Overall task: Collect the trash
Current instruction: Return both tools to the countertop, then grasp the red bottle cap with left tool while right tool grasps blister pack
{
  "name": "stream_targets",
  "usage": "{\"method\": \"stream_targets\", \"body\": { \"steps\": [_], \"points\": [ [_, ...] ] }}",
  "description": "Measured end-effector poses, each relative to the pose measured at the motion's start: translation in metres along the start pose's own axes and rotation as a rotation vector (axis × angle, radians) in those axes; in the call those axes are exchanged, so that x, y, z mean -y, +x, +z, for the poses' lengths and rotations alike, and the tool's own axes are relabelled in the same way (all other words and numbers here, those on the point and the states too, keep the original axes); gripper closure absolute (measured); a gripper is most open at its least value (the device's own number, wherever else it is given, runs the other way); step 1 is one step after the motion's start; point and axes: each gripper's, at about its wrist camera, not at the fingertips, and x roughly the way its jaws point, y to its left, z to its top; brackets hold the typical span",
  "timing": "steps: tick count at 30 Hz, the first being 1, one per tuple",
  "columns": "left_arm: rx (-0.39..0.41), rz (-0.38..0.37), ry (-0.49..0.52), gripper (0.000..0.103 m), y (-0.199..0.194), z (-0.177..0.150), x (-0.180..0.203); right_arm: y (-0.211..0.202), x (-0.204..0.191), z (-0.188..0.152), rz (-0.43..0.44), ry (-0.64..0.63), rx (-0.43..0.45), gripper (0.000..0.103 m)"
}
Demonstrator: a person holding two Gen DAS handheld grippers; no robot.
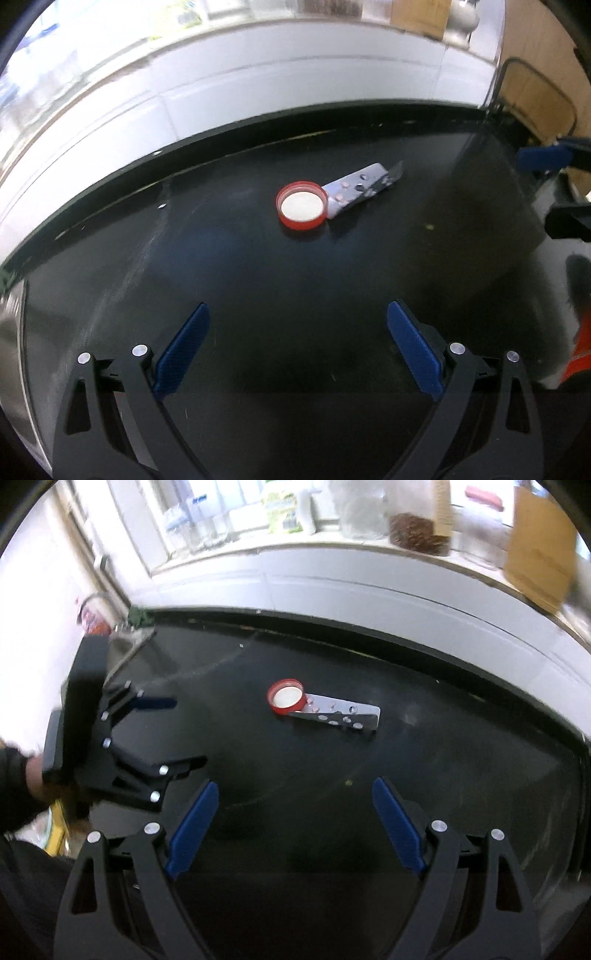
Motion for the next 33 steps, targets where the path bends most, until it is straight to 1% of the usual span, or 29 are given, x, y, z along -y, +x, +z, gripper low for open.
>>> {"method": "stream_targets", "body": {
  "steps": [6,10,13,14,16,18,20,22,23,24,25,26,27,29,30,33],
  "points": [
    [-0.024,-0.050,0.068,0.010,0.058,0.036,-0.008,0.062,0.021,0.022,0.015,-0.191,-0.075,0.020],
    [-0.033,-0.084,0.131,0.010,0.083,0.053,-0.009,0.098,0.033,0.033,0.010,-0.317,-0.119,0.020],
    [-0.055,-0.115,0.183,0.010,0.100,0.060,-0.011,0.122,0.042,0.041,0.022,-0.392,-0.155,0.020],
    [-0.044,-0.133,0.192,0.010,0.103,0.061,-0.012,0.129,0.045,0.043,0.038,-0.412,-0.168,0.020],
    [-0.019,-0.150,0.212,0.010,0.105,0.065,-0.014,0.138,0.049,0.047,0.059,-0.444,-0.179,0.023],
    [-0.009,-0.165,0.242,0.010,0.107,0.068,-0.014,0.145,0.051,0.049,0.081,-0.481,-0.191,0.033],
    [0.003,-0.179,0.259,0.011,0.108,0.070,-0.015,0.150,0.050,0.050,0.094,-0.526,-0.196,0.039],
    [0.020,-0.188,0.273,0.020,0.107,0.071,-0.014,0.151,0.051,0.051,0.105,-0.536,-0.197,0.045],
    [0.025,-0.191,0.278,0.023,0.106,0.072,-0.013,0.151,0.051,0.052,0.114,-0.542,-0.200,0.056],
    [0.034,-0.194,0.285,0.031,0.105,0.072,-0.012,0.150,0.051,0.052,0.117,-0.550,-0.203,0.068],
    [0.037,-0.195,0.288,0.037,0.103,0.073,-0.012,0.149,0.051,0.052,0.109,-0.554,-0.211,0.073],
    [0.031,-0.195,0.289,0.038,0.102,0.073,-0.011,0.148,0.052,0.051,0.113,-0.545,-0.221,0.075],
    [0.028,-0.195,0.293,0.040,0.101,0.072,-0.011,0.147,0.054,0.051,0.113,-0.533,-0.227,0.075],
    [0.041,-0.177,0.287,0.078,0.097,0.071,-0.010,0.141,0.058,0.047,0.117,-0.489,-0.229,0.080],
    [0.031,-0.159,0.277,0.087,0.096,0.072,-0.011,0.139,0.059,0.045,0.121,-0.470,-0.233,0.081],
    [0.019,-0.138,0.227,0.087,0.091,0.067,-0.012,0.126,0.055,0.031,0.094,-0.416,-0.227,0.082]
  ]
}}
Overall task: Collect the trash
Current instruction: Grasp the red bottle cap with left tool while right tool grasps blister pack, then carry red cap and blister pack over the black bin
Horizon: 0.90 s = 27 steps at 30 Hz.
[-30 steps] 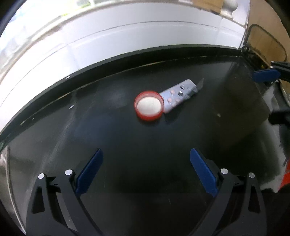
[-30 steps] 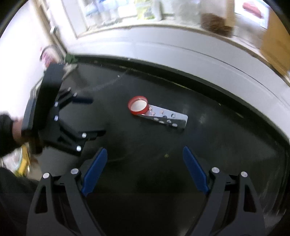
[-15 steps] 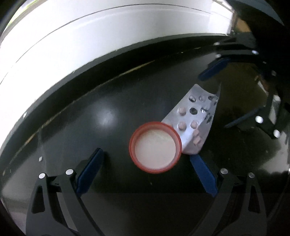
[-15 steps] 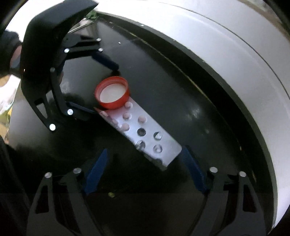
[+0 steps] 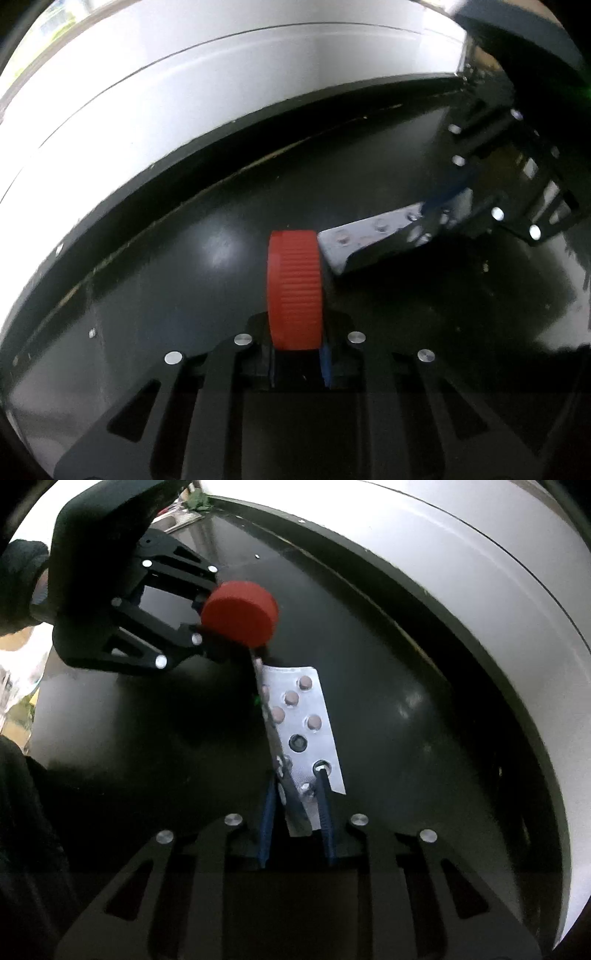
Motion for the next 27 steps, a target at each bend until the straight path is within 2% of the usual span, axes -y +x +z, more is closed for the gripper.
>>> {"method": "stream_targets", "body": {
  "steps": [1,2,11,15,21,22,27],
  "points": [
    [-0.002,0.006,-0.022,0.087,-0.004,-0.003,0.002,-0.003,-0.004,-0.004,-0.009,0.022,0.002,0.083],
    [0.001,0.005,-0.038,0.087,-0.008,-0.005,0.004,-0.007,-0.007,-0.008,-0.016,0.043,0.007,0.090],
    [0.036,0.055,-0.166,0.087,-0.066,-0.029,0.035,-0.059,-0.057,-0.030,-0.049,0.284,0.110,0.090],
    [0.019,0.080,-0.261,0.087,-0.097,-0.062,0.056,-0.074,-0.086,-0.036,-0.072,0.349,0.147,0.090],
    [-0.008,0.097,-0.288,0.087,-0.122,-0.100,0.081,-0.084,-0.125,-0.039,-0.100,0.386,0.166,0.090],
    [-0.007,0.101,-0.289,0.087,-0.124,-0.104,0.083,-0.098,-0.132,-0.052,-0.105,0.388,0.167,0.090],
    [0.012,0.131,-0.336,0.087,-0.142,-0.118,0.083,-0.102,-0.149,-0.043,-0.127,0.379,0.173,0.090]
  ]
}}
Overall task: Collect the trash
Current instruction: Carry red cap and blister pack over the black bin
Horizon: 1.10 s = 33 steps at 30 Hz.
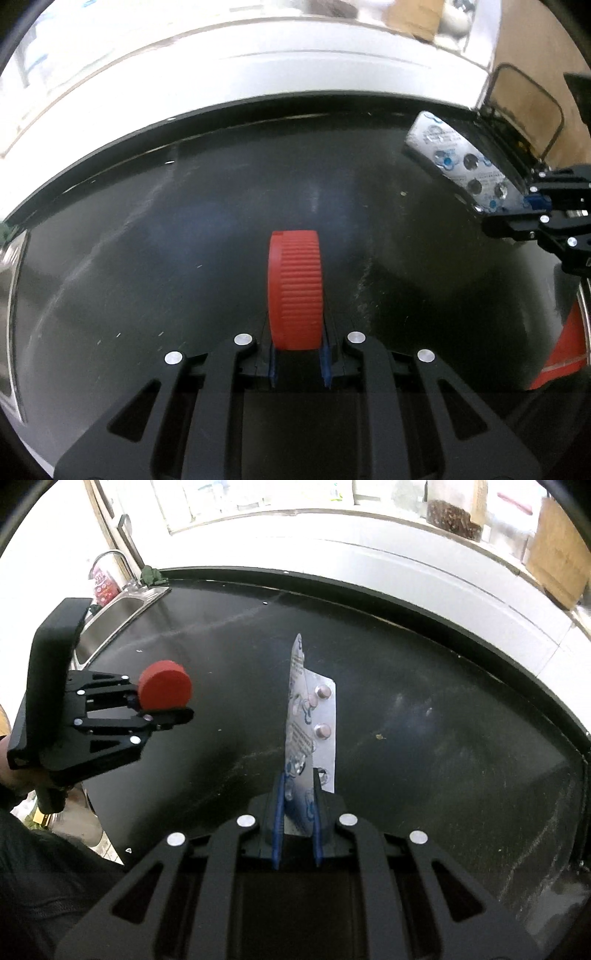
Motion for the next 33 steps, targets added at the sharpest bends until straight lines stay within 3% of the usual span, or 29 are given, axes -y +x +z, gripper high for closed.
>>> {"method": "stream_targets", "body": {
  "steps": [5,11,17,24,29,33],
  "points": [
    [0.024,0.068,-0.077,0.087,-0.027,-0.020,-0.028,0.006,-0.032,0.020,0.033,-0.059,0.017,0.090],
    [0.035,0.202,-0.243,0.087,-0.071,-0.069,-0.085,0.021,-0.123,0.053,0.155,-0.209,0.020,0.090],
    [0.027,0.355,-0.473,0.087,-0.124,-0.153,-0.144,0.043,-0.248,0.070,0.333,-0.412,-0.026,0.090],
    [-0.015,0.509,-0.778,0.087,-0.183,-0.281,-0.198,0.067,-0.409,0.061,0.543,-0.641,-0.128,0.090],
    [-0.038,0.554,-0.946,0.087,-0.205,-0.358,-0.229,0.097,-0.491,0.049,0.585,-0.694,-0.223,0.090],
    [-0.055,0.557,-0.994,0.087,-0.204,-0.394,-0.249,0.135,-0.539,0.044,0.570,-0.680,-0.315,0.090]
  ]
}}
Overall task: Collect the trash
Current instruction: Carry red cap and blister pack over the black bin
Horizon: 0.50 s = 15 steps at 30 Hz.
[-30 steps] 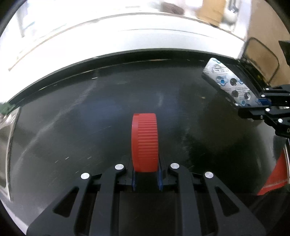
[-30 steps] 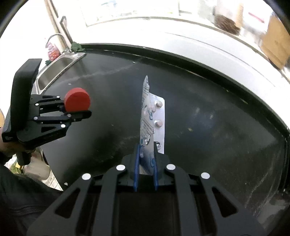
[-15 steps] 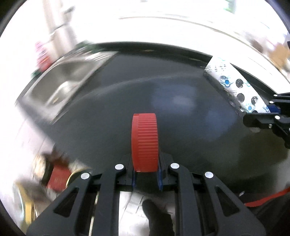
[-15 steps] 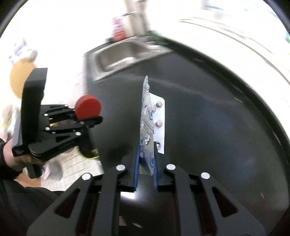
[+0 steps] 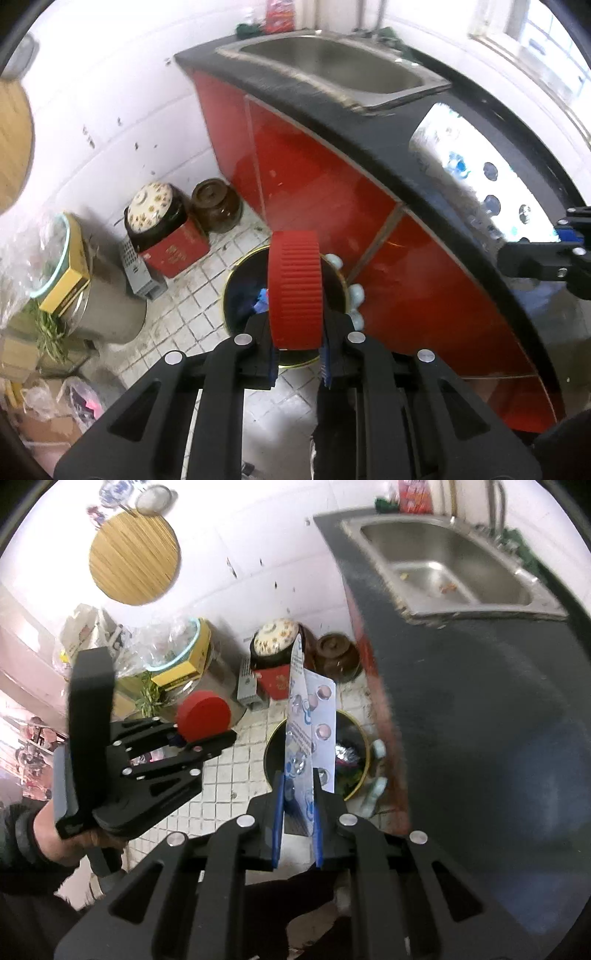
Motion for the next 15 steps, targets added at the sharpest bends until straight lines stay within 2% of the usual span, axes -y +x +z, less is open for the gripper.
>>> {"method": "stream_targets", "body": {
  "steps": [7,13,14,15],
  "points": [
    [-0.045,-0.046,-0.044,0.087,0.040,0.000,-0.034,0.055,0.000,0.022,-0.001,0.037,-0.098,0.090],
    [-0.060,-0.086,-0.035,0.085,0.057,0.005,-0.040,0.088,0.000,0.044,-0.020,0.034,-0.147,0.090],
    [-0.064,-0.091,-0.038,0.080,0.059,0.006,-0.041,0.094,0.001,0.048,-0.028,0.040,-0.162,0.088],
    [-0.075,-0.093,-0.046,0.050,0.062,0.007,-0.043,0.097,0.003,0.049,-0.032,0.046,-0.172,0.087]
  ]
}}
